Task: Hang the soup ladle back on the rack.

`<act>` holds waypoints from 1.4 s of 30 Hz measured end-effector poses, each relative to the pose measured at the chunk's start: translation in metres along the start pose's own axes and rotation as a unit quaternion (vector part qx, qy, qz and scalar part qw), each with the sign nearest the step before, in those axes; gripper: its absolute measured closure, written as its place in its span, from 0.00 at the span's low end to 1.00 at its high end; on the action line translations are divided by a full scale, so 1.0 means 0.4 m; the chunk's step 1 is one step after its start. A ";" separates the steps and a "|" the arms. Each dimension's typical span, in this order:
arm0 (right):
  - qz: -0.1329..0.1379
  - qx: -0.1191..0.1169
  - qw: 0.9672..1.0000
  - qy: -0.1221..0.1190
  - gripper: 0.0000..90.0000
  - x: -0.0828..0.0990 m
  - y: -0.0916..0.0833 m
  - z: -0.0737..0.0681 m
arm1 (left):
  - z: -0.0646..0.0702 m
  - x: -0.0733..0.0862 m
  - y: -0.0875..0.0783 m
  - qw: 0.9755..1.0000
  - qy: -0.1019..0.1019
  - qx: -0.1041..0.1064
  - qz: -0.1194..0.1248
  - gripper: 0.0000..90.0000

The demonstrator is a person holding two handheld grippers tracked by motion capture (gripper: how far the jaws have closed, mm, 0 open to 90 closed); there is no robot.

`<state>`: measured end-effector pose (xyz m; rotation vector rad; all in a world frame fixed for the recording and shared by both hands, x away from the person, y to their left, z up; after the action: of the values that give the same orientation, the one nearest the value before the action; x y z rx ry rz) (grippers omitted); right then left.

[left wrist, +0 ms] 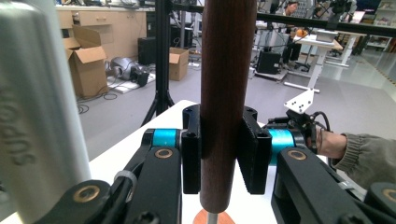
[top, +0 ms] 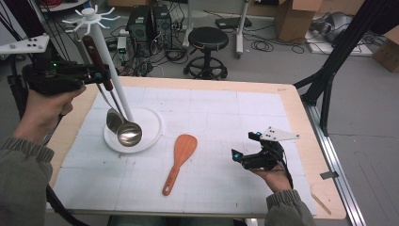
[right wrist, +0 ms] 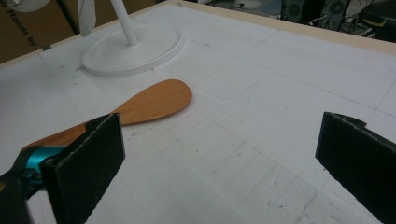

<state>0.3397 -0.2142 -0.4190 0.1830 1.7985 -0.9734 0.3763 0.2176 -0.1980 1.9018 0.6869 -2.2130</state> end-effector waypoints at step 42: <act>0.006 -0.017 1.000 -0.005 0.00 -0.007 0.008 -0.016 | -0.061 -0.016 -0.007 0.999 -0.035 0.009 0.016 0.81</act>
<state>0.3382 -0.2070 -0.4173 0.1680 1.8016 -0.9331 0.3985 0.2294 -0.1934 1.8211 0.6234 -2.2603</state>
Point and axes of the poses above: each handheld gripper's, and its own axes: y roughly forward along the jaws, x roughly out of its underside, z roughly to its right, the point moved 7 cm from there along y, roughly forward along the jaws, and after that the axes turned 7 degrees about -z, right-handed, at the moved point
